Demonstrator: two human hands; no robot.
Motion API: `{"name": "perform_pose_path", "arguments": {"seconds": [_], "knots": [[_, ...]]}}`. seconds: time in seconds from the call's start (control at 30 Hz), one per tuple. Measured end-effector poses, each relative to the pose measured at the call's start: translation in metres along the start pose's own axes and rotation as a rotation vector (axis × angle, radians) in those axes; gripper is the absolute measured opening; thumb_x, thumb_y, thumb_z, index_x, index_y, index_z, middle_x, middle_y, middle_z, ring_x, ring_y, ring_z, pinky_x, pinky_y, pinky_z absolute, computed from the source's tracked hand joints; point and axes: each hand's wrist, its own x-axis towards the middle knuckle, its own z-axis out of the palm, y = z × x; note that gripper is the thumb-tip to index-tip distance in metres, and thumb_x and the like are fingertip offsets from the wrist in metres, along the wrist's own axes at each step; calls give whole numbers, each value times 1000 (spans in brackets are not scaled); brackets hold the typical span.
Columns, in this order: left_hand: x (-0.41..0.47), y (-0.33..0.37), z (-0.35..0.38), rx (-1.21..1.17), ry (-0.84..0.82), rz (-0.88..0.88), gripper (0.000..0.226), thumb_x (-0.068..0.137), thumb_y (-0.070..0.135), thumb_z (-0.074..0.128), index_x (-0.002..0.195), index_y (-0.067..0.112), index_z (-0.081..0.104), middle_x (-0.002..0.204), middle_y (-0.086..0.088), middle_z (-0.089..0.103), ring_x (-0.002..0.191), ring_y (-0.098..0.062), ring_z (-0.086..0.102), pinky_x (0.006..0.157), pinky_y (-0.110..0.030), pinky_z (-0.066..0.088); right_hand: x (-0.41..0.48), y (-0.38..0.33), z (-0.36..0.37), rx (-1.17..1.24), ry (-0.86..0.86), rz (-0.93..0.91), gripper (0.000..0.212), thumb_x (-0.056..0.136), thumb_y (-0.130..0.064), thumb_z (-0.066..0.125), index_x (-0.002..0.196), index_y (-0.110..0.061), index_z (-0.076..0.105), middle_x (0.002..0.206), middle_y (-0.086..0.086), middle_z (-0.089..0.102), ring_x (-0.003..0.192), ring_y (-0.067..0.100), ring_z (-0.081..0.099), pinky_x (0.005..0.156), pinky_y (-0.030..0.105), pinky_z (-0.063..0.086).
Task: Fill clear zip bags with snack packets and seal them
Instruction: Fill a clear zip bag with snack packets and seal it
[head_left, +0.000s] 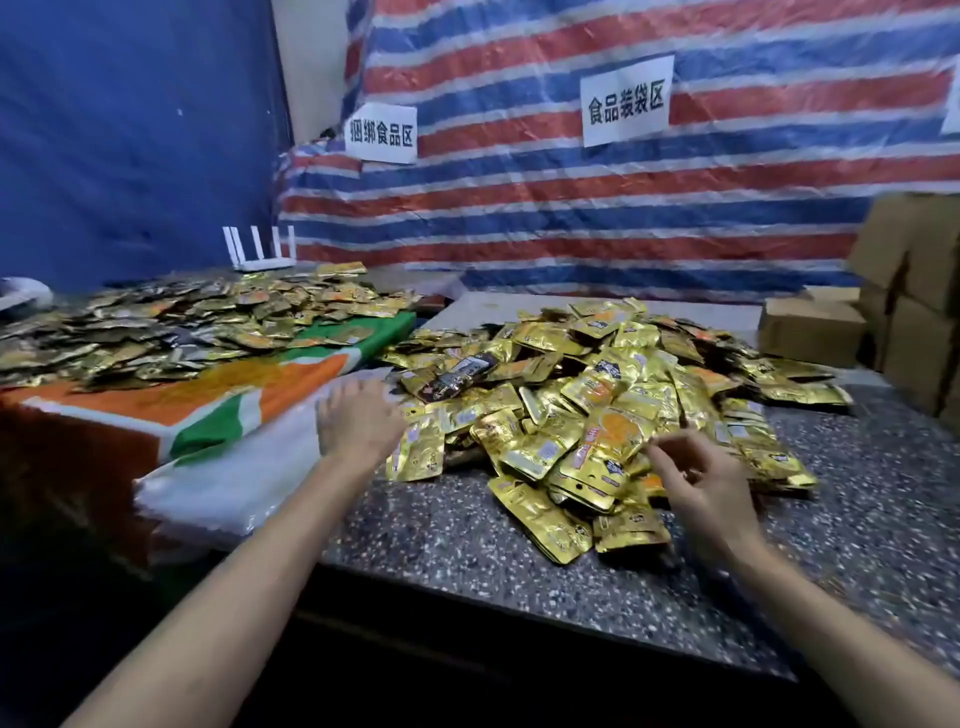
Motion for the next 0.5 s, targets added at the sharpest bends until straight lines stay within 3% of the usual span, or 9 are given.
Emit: {"name": "perform_pose_path", "arguments": {"seconds": [0.03, 0.1, 0.2, 0.27, 0.33, 0.37, 0.43, 0.5], "knots": [[6, -13, 2, 114, -67, -95, 49, 96, 37, 50, 135, 8, 50, 139, -14, 51, 126, -31, 46, 105, -44, 37, -4, 5, 1, 8, 8, 0, 3, 94, -13, 63, 92, -15, 65, 90, 4, 67, 82, 23, 66, 71, 43, 58], [15, -32, 5, 216, -187, -183, 53, 97, 41, 48, 139, 8, 47, 141, -14, 51, 128, -32, 48, 103, -41, 39, -10, 17, 2, 26, 45, -29, 13, 92, -9, 65, 91, -23, 66, 85, 0, 69, 77, 15, 67, 70, 37, 58], [20, -46, 5, 205, -191, -205, 24, 95, 24, 53, 114, 14, 65, 108, -7, 67, 104, -29, 63, 83, -36, 48, -13, 27, 1, 72, 84, -59, 24, 90, -4, 65, 89, -28, 65, 86, -9, 70, 74, 8, 67, 60, 20, 55], [25, -45, -3, 48, -170, -265, 15, 87, 20, 71, 101, 16, 70, 94, -7, 70, 93, -31, 65, 81, -41, 49, -9, 29, -1, 114, 112, -47, 24, 89, 1, 64, 88, -24, 66, 89, -13, 70, 75, 6, 67, 58, 14, 54], [32, -47, -18, -227, -279, -292, 41, 75, 20, 86, 107, 33, 65, 87, -14, 72, 89, -34, 65, 86, -49, 52, -9, 33, -1, 172, 145, -20, 22, 90, 3, 63, 88, -19, 67, 88, -11, 70, 75, 8, 68, 58, 17, 57], [31, -46, -29, -312, -313, -298, 42, 75, 19, 86, 108, 33, 63, 83, -18, 70, 84, -34, 65, 85, -51, 52, -8, 33, -2, 195, 162, -8, 21, 90, 2, 63, 87, -17, 67, 86, -9, 70, 75, 11, 68, 58, 22, 59], [32, -43, -49, -287, -238, -302, 13, 87, 27, 75, 86, 17, 67, 75, -18, 65, 70, -30, 60, 72, -45, 53, -6, 32, -2, 215, 175, 3, 18, 91, 1, 62, 86, -16, 66, 85, -6, 68, 75, 15, 68, 59, 28, 60], [35, -35, -66, -159, -36, -218, 32, 98, 33, 58, 74, 11, 58, 80, -16, 64, 73, -32, 59, 68, -40, 47, -6, 27, -1, 265, 181, 7, 19, 92, 3, 60, 85, -15, 65, 83, -2, 67, 72, 11, 67, 56, 23, 60]]}}
